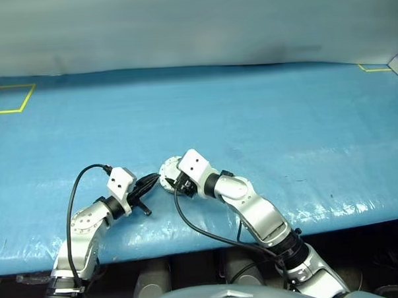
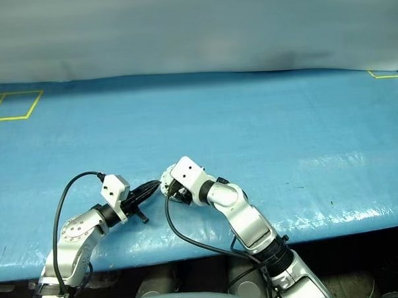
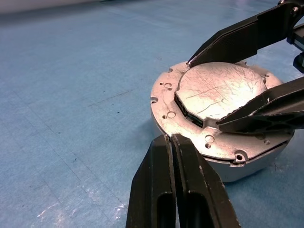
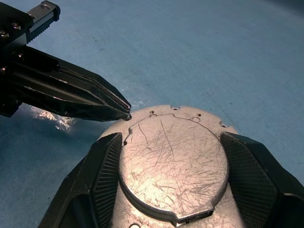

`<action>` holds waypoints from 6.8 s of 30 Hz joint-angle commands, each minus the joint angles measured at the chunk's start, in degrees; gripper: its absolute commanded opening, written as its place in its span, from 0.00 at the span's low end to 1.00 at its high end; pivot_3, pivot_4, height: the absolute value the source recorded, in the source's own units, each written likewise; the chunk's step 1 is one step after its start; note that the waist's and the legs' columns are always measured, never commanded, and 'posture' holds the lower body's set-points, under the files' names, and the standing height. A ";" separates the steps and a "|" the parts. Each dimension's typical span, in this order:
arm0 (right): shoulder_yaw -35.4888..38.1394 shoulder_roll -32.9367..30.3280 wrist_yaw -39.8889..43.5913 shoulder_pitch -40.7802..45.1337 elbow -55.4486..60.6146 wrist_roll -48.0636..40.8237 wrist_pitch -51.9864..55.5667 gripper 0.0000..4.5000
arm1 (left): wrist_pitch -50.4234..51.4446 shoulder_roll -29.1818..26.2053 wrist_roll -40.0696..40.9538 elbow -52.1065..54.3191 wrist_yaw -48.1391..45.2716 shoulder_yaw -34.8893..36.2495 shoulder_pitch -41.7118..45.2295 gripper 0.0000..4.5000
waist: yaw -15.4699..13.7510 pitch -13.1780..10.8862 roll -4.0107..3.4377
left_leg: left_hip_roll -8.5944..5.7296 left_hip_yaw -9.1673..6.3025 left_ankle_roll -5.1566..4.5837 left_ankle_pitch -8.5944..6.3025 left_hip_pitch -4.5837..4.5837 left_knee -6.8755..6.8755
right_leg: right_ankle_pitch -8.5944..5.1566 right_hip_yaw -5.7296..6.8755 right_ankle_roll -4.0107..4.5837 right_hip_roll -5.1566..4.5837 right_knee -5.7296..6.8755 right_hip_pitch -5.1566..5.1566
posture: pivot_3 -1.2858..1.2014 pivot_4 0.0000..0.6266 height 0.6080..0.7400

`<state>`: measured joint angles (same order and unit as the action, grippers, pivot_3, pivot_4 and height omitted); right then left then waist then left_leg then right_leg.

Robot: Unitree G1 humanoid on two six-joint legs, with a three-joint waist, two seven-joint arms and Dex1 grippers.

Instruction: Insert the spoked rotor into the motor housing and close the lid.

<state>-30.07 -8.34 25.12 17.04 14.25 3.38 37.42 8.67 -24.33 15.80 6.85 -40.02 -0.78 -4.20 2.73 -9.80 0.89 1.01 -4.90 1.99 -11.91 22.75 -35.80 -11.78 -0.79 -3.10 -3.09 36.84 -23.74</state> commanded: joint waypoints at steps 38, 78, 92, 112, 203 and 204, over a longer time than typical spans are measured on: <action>-0.85 0.63 2.37 -1.15 -5.04 -3.79 4.24 0.67 | -0.39 0.87 0.41 1.11 0.32 -0.25 -0.26 0.02 | 0.21 0.11 -0.01 | 0.02 0.01 0.04 -0.02 -0.07 0.30 | -0.10 0.03 0.13 0.00 -0.07 -0.04 | 0.52 0.24 1.00; 2.43 0.11 1.67 -1.34 -6.77 -3.86 1.62 0.67 | 5.68 0.17 3.07 1.82 -0.43 -2.06 0.10 0.01 | 0.62 0.89 -0.27 | 0.12 0.03 0.09 -0.06 -0.19 0.36 | -0.14 0.07 0.18 0.05 -0.13 -0.01 | 0.52 0.24 1.00; 2.87 0.76 1.86 -1.38 -7.30 -4.35 1.13 0.67 | 6.91 -0.10 4.14 2.43 -1.76 -2.16 -1.18 0.01 | 0.64 0.90 -0.29 | 0.13 0.01 0.12 -0.08 -0.20 0.39 | -0.14 0.10 0.18 0.02 -0.31 -0.15 | 0.52 0.24 1.00; 27.38 6.86 -2.27 -2.54 5.15 -24.63 14.27 0.99 | 5.28 0.37 3.30 1.29 -1.22 -2.12 -0.44 0.00 | -0.68 0.77 -0.37 | 0.10 0.01 0.11 -0.11 0.19 0.62 | -0.12 0.12 0.15 0.05 -0.69 -0.13 | 0.52 0.24 1.00; 38.17 17.90 -29.00 -1.52 -6.94 -91.48 15.35 0.27 | 28.99 24.77 53.33 1.07 7.08 15.13 4.62 0.99 | 0.70 0.52 -0.77 | 0.15 -0.09 -0.26 -0.31 0.79 -0.09 | 0.08 0.03 -0.11 0.32 -0.78 -0.19 | 0.52 0.24 1.00; 37.48 17.81 -28.98 -1.85 -6.81 -91.31 15.64 0.27 | 28.46 25.34 53.74 1.07 7.34 15.42 5.05 0.99 | 0.70 0.52 -0.77 | 0.15 -0.09 -0.26 -0.31 0.80 -0.11 | 0.08 0.03 -0.12 0.32 -0.78 -0.19 | 0.52 0.24 1.00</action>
<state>10.38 6.07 -6.21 16.56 4.02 -86.04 53.00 37.39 0.38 67.75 6.84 -32.50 14.20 -0.30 3.43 -9.28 0.13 1.16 -4.99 1.72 -12.22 23.55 -35.92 -11.69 -0.78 -3.22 -2.77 36.06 -23.93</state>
